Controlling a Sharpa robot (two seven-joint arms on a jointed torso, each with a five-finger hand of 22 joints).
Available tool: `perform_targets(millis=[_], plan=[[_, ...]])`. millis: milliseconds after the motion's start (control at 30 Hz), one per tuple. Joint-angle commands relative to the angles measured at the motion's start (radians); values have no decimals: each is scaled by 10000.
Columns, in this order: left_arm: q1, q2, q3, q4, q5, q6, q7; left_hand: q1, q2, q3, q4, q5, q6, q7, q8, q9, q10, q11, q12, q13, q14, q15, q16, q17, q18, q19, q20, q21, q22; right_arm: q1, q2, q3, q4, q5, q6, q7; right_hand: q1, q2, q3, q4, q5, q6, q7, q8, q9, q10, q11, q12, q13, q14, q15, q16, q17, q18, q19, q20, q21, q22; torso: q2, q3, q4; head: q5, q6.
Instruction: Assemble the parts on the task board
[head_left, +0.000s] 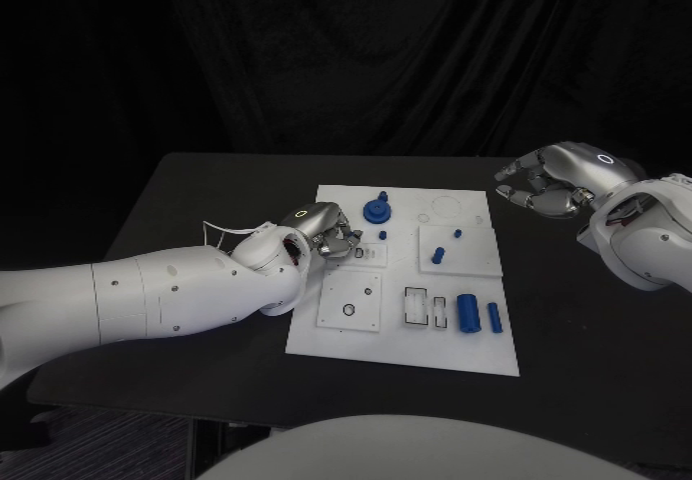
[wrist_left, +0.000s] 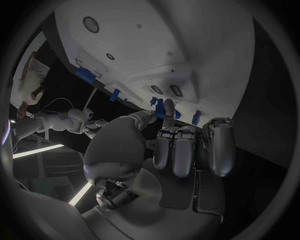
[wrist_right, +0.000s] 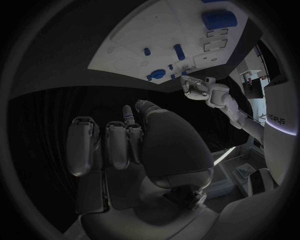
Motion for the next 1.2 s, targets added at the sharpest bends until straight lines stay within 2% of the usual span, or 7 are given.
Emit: perform_targets(millis=[33,167,633,1067,1200], plan=[[-31,27,8,7,6,15,154,53,68,158,-101,-60,145,-91,36,15,1017,-76,27,2625,1037,-80,26,2634,-22,67,-4,55,1194,-24,-16,7,21,-26,9,-194,54,-16,70,-10,65,-98,-5,-69,-9,-68,10,-32,-354,508,55,-60,-7,92,282,62,-54,1993,-3,-1,-4,10,2],[-67,44,8,15,84,121,155,45,64,153,-87,-83,149,-93,35,18,1017,-78,27,2625,1037,-83,26,2634,-23,72,-7,57,1198,-25,-9,7,14,-26,15,-194,54,-16,70,-10,65,-98,-5,-69,-9,-68,10,-32,-354,508,55,-60,-7,92,282,62,-54,1993,11,-6,-23,31,2],[-258,151,8,-103,202,323,153,6,54,126,-21,-174,169,-100,32,26,1017,-83,27,2625,1037,-90,26,2634,-22,75,-15,49,1198,-25,1,7,-3,-26,74,-229,47,-15,83,-12,64,-99,-3,-78,-14,-70,10,-38,-363,505,55,-70,-22,94,278,62,-63,1990,-8,4,-7,17,2],[-326,214,8,-212,213,397,171,6,55,124,-14,-188,181,-105,35,29,1017,-86,27,2625,1037,-91,26,2634,-20,69,-16,40,1192,-25,-5,7,1,-26,124,-260,42,-14,87,-11,63,-90,0,-75,-14,-80,12,-51,-387,503,56,-78,-36,96,276,63,-70,1988,-5,2,-5,-9,2],[-353,234,8,-189,224,440,173,7,61,126,-9,-193,186,-108,36,31,1017,-88,27,2625,1037,-93,26,2634,-22,75,-17,46,1198,-25,-2,7,1,-26,137,-267,42,-14,87,-11,63,-90,0,-75,-14,-80,12,-51,-387,503,56,-78,-36,96,276,63,-70,1988,1,10,-24,16,2]])
